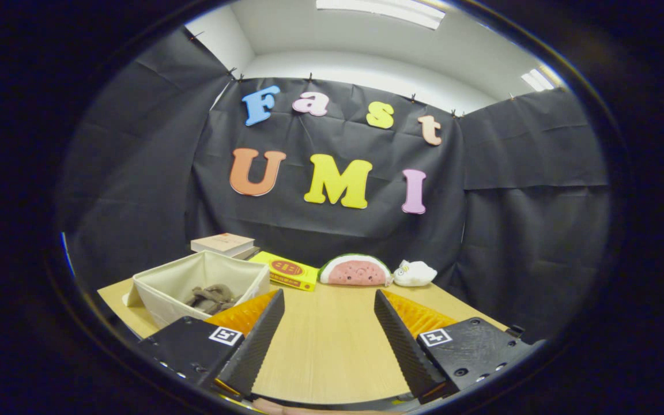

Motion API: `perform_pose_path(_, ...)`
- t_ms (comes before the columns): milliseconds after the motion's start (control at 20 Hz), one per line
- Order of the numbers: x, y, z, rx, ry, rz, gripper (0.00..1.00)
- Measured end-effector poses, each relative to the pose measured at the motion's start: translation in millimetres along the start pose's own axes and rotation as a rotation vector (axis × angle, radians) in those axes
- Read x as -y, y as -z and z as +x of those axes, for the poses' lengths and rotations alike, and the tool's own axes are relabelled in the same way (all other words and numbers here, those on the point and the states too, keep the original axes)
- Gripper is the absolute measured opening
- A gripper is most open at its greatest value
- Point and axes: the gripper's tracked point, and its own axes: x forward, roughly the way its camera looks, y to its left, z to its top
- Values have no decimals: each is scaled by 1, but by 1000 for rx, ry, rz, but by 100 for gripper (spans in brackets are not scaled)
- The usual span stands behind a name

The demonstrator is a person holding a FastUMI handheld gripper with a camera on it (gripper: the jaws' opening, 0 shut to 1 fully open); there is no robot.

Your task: Open the storage box then place both shoes into the box .Put the left shoe in first, then the right shoe, with the right side of both shoes facing outward in a uniform manner.

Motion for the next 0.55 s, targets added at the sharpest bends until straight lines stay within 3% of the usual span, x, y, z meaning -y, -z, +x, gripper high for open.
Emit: perform_pose_path(550,25,-9,11,20,37,36,96)
